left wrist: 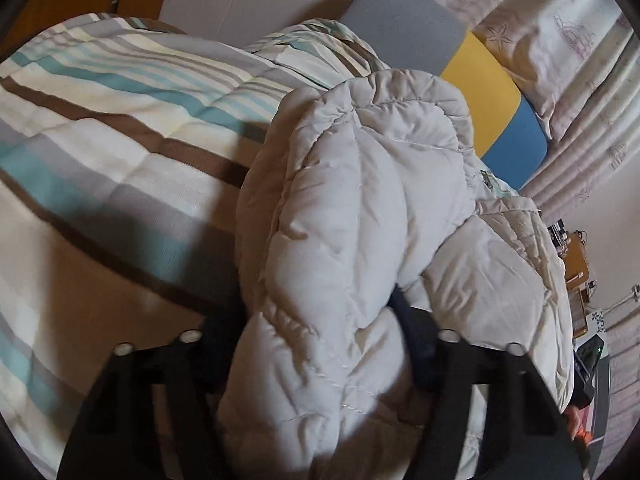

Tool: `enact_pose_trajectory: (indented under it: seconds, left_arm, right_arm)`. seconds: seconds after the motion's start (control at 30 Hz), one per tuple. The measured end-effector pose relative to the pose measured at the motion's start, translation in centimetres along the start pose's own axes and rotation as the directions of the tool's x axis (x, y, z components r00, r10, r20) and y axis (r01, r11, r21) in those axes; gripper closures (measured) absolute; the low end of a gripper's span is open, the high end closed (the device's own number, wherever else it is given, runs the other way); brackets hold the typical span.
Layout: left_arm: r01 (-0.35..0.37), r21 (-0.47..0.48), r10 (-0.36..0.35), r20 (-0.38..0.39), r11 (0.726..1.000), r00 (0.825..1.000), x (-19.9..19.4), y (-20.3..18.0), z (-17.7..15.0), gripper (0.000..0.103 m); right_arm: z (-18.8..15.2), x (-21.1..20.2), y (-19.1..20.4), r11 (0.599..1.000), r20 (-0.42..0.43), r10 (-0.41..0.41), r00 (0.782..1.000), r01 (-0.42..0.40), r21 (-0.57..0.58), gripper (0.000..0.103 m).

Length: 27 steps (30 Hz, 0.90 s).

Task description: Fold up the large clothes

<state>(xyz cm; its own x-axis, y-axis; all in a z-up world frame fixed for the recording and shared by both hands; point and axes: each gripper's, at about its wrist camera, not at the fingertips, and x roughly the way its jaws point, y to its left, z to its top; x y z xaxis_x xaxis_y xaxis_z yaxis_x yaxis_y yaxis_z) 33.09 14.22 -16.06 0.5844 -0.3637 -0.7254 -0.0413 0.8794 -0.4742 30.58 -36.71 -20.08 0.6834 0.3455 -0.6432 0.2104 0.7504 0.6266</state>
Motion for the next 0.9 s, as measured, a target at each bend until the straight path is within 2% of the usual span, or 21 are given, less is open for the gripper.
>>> enact_pose_trajectory:
  seconds: [0.07,0.17,0.33,0.5,0.53,0.57,0.6,0.67,0.73,0.77,0.83,0.9]
  left_arm:
    - [0.000,0.033,0.000,-0.014,0.999,1.000,-0.5,-0.4,-0.4,0.058]
    - [0.023,0.067,-0.020,-0.036,0.998,0.999,-1.9,-0.8,-1.6,0.065]
    - [0.046,0.106,-0.039,-0.067,0.993,0.997,-4.5,-1.7,-5.2,0.066]
    - [0.082,0.151,-0.068,-0.095,0.985,0.993,-8.3,-2.1,-10.7,0.065]
    - [0.081,0.153,-0.068,-0.093,0.985,0.993,-8.9,-2.0,-11.4,0.057]
    - [0.075,0.154,-0.062,-0.086,0.985,0.994,-9.5,-1.9,-12.0,0.044]
    - [0.060,0.154,-0.050,-0.069,0.986,0.996,-10.3,-1.9,-12.2,0.038]
    - [0.048,0.149,-0.047,-0.006,0.988,0.999,-11.8,-2.0,-11.9,0.019]
    - [0.033,0.133,-0.044,0.083,0.991,0.996,-12.9,-2.4,-10.6,0.016]
    - [0.033,0.124,-0.045,0.092,0.992,0.995,-12.8,-2.6,-10.0,0.015]
    - [0.054,0.093,-0.062,0.082,0.994,0.995,-11.4,-3.4,-8.4,0.015]
    - [0.025,0.074,-0.028,0.042,0.997,0.999,-8.9,-4.4,-7.4,0.017]
  right_arm:
    - [-0.3,-0.6,0.7,1.000,0.006,-0.010,1.000,0.010,-0.026,0.058]
    - [-1.0,-2.3,0.9,0.999,-0.002,0.004,1.000,-0.004,-0.041,0.069]
    - [-2.8,-6.0,0.7,0.996,-0.018,0.009,1.000,-0.011,-0.089,0.071]
    - [-7.2,-11.1,-1.4,0.994,-0.061,0.014,0.998,-0.020,-0.105,0.071]
    - [-7.5,-11.5,-1.6,0.994,-0.069,0.010,0.998,-0.017,-0.105,0.068]
    - [-7.8,-12.0,-1.8,0.995,-0.075,-0.004,0.997,-0.004,-0.104,0.056]
    - [-8.1,-12.9,-1.9,0.994,-0.060,-0.044,0.997,0.037,-0.107,0.046]
    - [-7.8,-14.4,-1.2,0.984,0.016,-0.100,0.995,0.101,-0.149,0.036]
    - [-6.7,-15.3,0.6,0.969,0.114,-0.128,0.985,0.148,-0.196,0.029]
    - [-6.1,-15.2,1.4,0.966,0.133,-0.122,0.984,0.148,-0.211,0.027]
    - [-5.6,-14.1,3.7,0.962,0.113,-0.090,0.989,0.116,-0.249,0.026]
    - [-5.3,-11.0,6.2,0.946,0.074,-0.130,0.989,0.146,-0.290,0.023]
